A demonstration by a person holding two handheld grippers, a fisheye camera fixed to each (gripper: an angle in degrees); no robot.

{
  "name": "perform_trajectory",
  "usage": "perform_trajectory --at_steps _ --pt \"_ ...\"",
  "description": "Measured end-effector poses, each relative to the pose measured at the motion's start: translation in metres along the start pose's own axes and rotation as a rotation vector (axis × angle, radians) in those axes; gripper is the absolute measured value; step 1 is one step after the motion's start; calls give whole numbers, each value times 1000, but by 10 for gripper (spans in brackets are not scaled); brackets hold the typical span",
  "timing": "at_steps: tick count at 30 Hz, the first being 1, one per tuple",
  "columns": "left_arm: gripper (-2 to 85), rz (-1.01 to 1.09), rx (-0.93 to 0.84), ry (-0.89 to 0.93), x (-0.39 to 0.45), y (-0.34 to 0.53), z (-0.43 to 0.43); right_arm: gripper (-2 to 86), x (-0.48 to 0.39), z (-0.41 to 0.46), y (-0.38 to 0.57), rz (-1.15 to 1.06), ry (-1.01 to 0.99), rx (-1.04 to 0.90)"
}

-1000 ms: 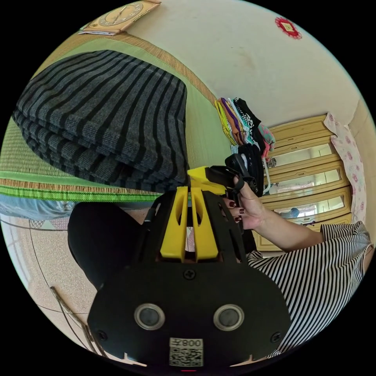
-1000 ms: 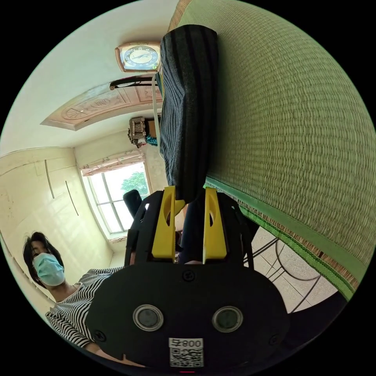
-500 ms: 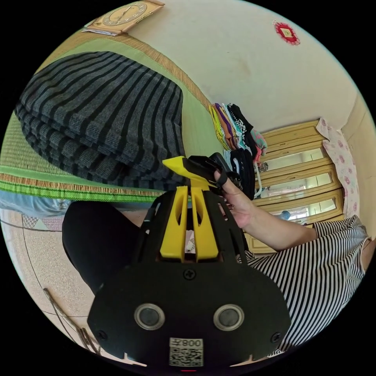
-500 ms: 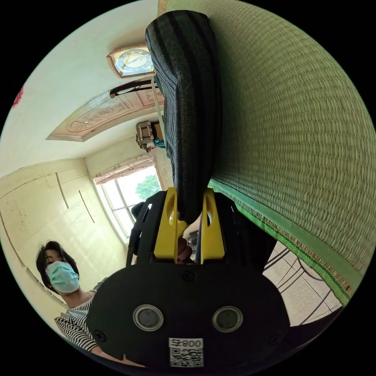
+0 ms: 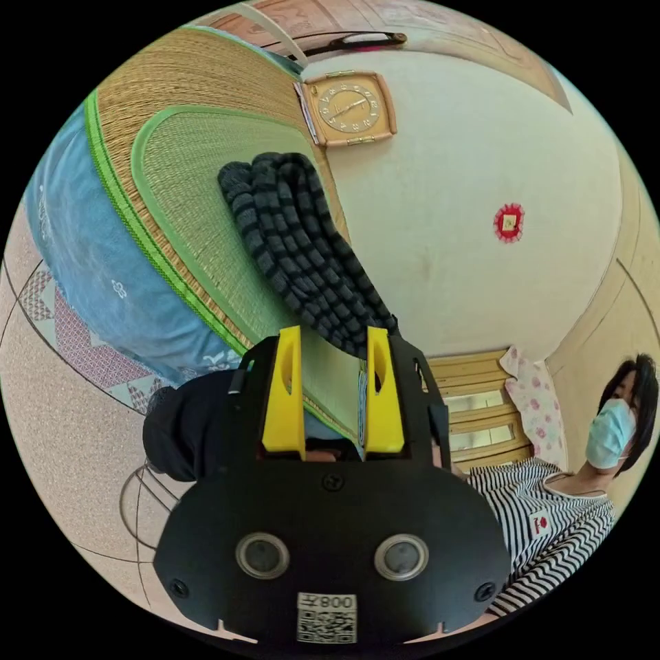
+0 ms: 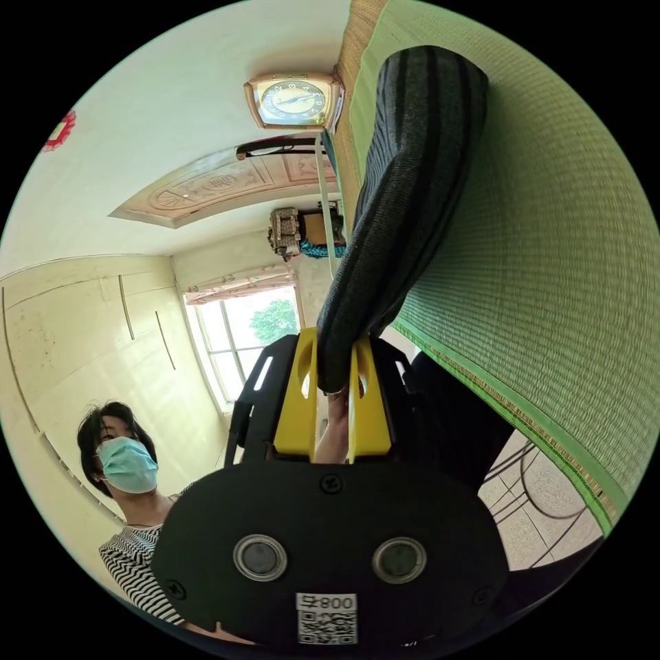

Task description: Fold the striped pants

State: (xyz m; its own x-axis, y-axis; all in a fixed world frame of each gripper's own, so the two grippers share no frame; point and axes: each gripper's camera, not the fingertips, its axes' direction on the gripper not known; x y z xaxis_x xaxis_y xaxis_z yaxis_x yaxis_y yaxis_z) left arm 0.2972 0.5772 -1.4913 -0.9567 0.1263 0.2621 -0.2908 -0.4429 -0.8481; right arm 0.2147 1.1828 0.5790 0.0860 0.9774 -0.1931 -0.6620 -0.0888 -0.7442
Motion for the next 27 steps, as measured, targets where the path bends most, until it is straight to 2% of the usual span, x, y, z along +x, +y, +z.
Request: perform_trajectory --at_steps 10,20,27 --pt "180 -232 226 198 -61 -42 -36 72 -3 -8 -6 -35 -11 -8" --pt "208 -283 230 244 -65 -67 -36 72 23 -20 8 -13 -2 -25" --pt "148 -326 181 209 -52 -78 -29 74 54 -33 27 31 22 -32"
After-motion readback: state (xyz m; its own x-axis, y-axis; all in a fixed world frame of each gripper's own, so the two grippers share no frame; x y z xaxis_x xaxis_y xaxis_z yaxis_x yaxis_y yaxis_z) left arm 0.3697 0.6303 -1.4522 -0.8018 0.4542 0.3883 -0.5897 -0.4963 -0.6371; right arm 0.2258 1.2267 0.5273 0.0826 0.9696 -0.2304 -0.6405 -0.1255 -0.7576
